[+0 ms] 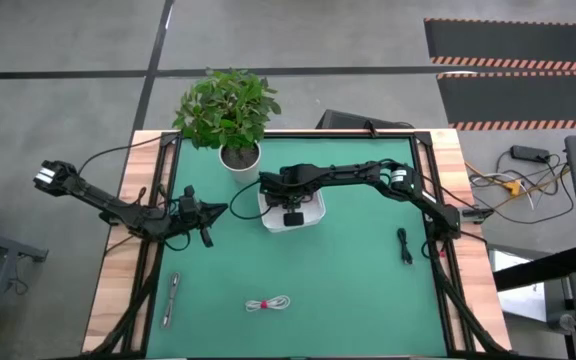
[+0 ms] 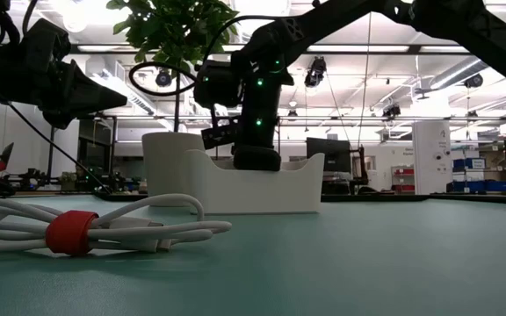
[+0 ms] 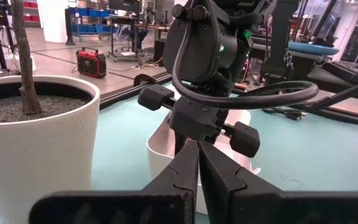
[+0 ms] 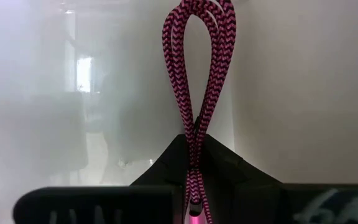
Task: Pick and place USB-C Cables
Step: Put the red charger cable into the white bin
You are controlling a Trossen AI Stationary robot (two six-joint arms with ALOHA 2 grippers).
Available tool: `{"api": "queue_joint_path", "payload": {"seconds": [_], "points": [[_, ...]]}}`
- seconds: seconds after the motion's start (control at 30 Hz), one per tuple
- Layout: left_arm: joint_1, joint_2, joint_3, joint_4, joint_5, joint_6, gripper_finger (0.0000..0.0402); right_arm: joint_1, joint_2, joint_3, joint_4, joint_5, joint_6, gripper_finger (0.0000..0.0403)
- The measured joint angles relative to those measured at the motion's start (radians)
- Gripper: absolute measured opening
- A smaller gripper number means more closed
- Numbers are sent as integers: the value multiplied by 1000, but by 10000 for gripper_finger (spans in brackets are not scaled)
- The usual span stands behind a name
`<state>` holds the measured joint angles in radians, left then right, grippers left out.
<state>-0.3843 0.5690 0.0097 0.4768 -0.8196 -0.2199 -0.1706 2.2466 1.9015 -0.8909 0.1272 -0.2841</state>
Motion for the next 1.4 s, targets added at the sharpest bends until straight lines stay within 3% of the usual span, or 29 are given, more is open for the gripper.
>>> {"api": "queue_joint_path", "payload": {"seconds": [1.4], "points": [[0,0,0,0,0,0,0,0,2,1,0,3,-4,31]]}}
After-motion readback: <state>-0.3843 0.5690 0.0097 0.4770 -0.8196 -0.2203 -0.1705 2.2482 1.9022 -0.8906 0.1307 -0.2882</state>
